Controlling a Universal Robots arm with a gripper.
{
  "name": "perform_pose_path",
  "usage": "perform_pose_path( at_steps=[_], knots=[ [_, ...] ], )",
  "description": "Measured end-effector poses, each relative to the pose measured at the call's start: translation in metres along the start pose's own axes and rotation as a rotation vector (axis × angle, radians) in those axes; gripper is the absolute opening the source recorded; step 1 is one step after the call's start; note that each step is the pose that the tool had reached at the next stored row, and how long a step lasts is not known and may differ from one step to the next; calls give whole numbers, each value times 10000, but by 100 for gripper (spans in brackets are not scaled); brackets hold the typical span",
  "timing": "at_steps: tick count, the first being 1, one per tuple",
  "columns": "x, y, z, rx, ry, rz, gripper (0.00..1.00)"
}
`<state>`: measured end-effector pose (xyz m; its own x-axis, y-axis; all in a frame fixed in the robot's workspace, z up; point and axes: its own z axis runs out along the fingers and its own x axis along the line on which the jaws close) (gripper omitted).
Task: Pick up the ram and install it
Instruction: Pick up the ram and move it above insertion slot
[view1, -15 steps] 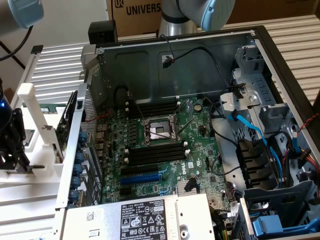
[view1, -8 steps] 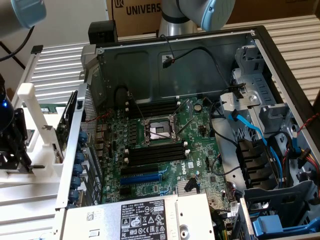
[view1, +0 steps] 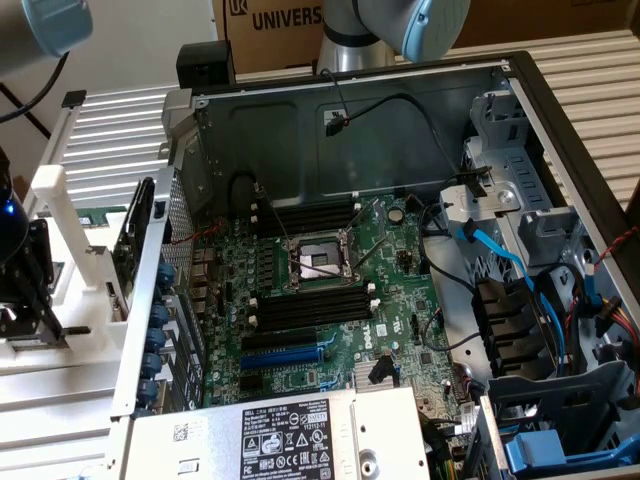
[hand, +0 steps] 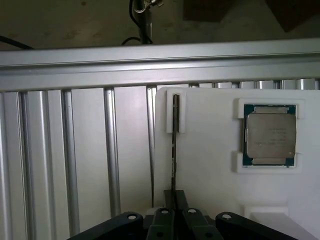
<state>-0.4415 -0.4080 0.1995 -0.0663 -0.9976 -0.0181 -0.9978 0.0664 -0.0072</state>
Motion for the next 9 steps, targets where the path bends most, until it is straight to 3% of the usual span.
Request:
perform_pose_path(
  at_steps=[3, 6, 7, 9],
  knots=[
    [0, 0, -20, -5, -41, 3, 13],
    [-2, -1, -169, -3, -47, 22, 13],
    [-3, -2, -338, -4, -46, 38, 13],
    [-5, -3, -430, -3, -46, 43, 13]
  ],
)
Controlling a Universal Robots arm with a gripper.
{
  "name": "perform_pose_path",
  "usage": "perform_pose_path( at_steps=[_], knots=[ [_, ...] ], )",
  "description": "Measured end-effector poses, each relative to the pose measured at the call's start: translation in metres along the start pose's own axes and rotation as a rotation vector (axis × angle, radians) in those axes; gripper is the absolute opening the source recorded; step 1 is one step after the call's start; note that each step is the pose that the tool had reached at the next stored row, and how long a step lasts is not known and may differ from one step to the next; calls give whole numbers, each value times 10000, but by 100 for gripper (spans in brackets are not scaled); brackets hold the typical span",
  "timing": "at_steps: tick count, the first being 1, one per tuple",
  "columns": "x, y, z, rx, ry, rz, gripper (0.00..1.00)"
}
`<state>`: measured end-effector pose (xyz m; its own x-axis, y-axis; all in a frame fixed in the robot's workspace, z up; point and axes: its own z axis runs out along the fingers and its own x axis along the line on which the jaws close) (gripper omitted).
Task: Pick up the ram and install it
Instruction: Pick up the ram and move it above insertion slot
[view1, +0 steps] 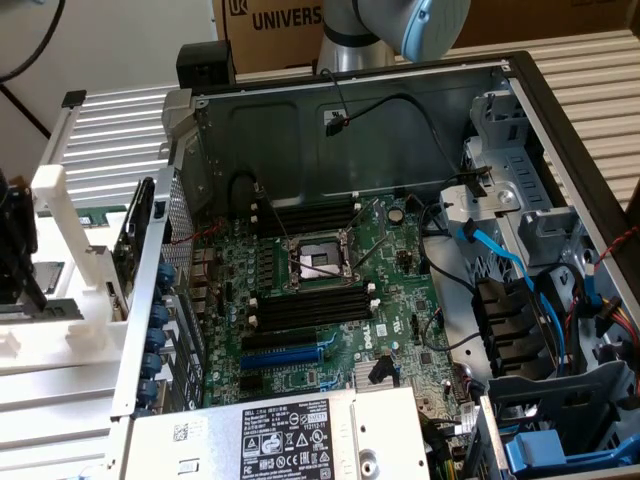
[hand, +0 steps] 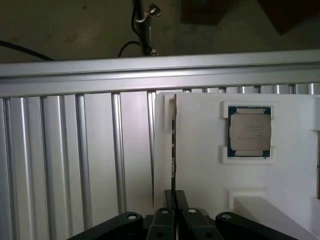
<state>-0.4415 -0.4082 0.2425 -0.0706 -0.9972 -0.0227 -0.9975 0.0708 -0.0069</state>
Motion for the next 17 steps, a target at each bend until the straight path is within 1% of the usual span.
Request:
perform_pose_path(
  at_steps=[14, 17],
  knots=[
    [-13, -1, -633, 8, 3, 351, 12],
    [-13, -1, -642, 13, 2, 531, 12]
  ],
)
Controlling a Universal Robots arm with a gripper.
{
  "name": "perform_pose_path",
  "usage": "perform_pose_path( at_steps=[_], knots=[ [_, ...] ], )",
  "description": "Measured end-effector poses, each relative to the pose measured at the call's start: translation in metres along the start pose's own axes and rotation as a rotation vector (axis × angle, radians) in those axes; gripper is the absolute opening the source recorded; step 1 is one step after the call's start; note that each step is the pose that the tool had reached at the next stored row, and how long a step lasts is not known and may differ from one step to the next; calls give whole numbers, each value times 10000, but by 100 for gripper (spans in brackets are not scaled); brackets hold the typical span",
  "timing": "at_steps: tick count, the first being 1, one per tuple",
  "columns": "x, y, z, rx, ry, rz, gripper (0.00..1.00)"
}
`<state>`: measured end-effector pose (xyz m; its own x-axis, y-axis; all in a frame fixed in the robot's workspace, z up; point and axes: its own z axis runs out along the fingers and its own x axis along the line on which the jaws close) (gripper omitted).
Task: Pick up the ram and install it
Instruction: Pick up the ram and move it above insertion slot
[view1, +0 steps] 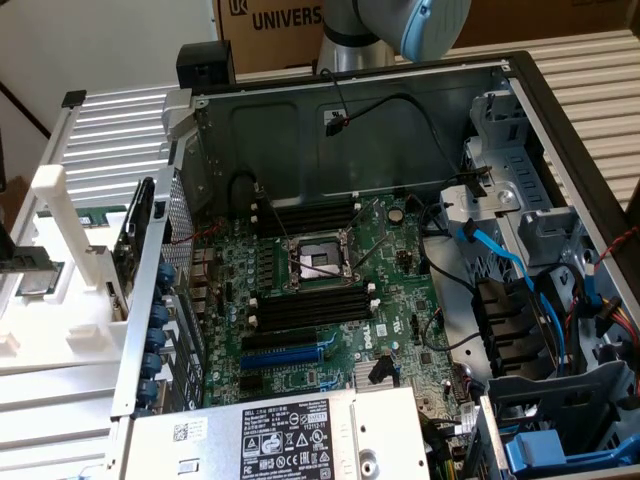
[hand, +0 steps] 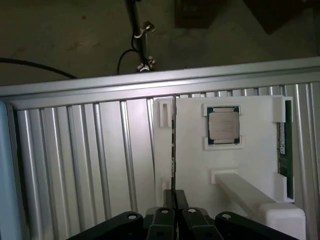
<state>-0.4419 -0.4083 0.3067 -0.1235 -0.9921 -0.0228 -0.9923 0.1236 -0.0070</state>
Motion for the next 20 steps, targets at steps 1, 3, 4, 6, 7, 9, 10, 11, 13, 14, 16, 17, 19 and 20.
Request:
perform_pose_path(
  at_steps=[1, 3, 4, 6, 7, 9, 10, 11, 13, 14, 16, 17, 19, 20],
  knots=[
    [-1, 0, 0, 1, 0, 4, 12],
    [-2, 1, -16, 3, 3, 72, 12],
    [-5, 2, -59, 7, 6, 105, 12],
    [-14, 0, -149, 9, 13, 129, 12],
    [-18, -5, -195, 11, 16, 133, 12],
    [-31, -30, -287, 12, 28, 137, 12],
    [-38, -48, -331, 13, 31, 137, 12],
    [-44, -70, -376, 14, 36, 138, 12],
    [-55, -129, -467, 13, 40, 137, 12],
    [-61, -162, -511, 15, 40, 138, 12],
    [-72, -238, -603, 15, 41, 136, 12],
    [-78, -275, -647, 15, 42, 137, 12],
    [-96, -397, -758, 16, 49, 137, 12],
    [-101, -438, -777, 17, 54, 137, 12]
  ],
)
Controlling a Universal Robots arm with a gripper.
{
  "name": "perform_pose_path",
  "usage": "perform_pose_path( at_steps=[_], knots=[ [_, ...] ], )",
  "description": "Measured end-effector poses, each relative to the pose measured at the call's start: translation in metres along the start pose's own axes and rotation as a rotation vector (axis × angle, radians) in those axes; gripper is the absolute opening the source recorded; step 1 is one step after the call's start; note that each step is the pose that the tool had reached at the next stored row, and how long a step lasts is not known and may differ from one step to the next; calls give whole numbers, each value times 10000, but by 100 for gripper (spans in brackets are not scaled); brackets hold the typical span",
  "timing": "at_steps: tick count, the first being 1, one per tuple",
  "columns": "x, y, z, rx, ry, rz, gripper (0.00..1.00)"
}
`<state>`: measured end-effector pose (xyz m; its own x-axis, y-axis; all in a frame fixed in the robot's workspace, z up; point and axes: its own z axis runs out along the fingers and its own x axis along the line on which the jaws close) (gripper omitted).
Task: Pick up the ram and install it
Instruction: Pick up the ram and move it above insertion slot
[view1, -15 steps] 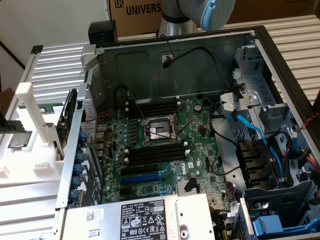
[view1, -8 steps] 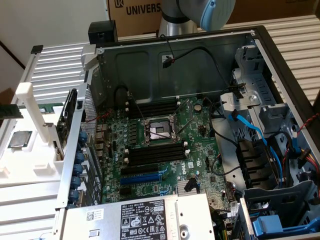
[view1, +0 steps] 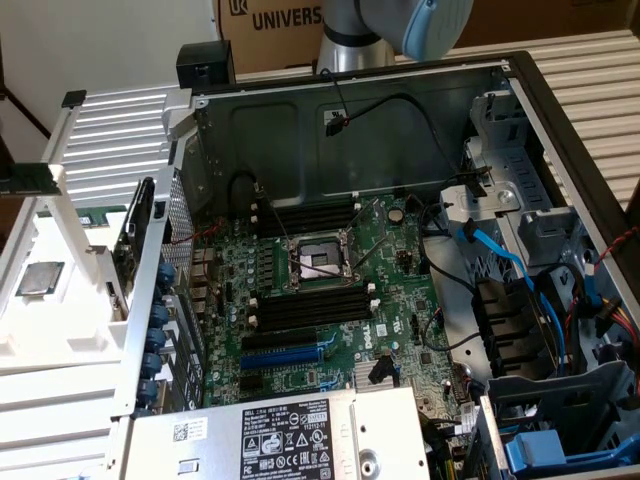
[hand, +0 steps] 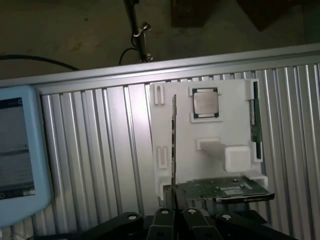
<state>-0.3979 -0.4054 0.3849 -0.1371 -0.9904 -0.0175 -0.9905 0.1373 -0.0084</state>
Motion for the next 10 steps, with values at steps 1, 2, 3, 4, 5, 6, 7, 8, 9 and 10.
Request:
perform_pose_path(
  at_steps=[1, 2, 3, 4, 5, 6, 7, 8, 9, 10],
  knots=[
    [-6, -42, -14, -1, 9, 0, 12],
    [-12, -87, -26, 0, 18, -1, 12],
    [-19, -132, -35, 3, 25, -1, 12],
    [-25, -174, -44, 3, 31, -1, 12],
    [-31, -219, -51, 4, 37, -2, 12],
    [-56, -371, -74, 12, 101, -1, 12],
    [-61, -406, -80, 17, 132, -2, 12],
    [-71, -472, -88, 22, 190, -2, 12],
    [-77, -495, -88, 22, 219, -3, 12],
    [-92, -502, -88, 26, 244, 0, 12]
  ],
)
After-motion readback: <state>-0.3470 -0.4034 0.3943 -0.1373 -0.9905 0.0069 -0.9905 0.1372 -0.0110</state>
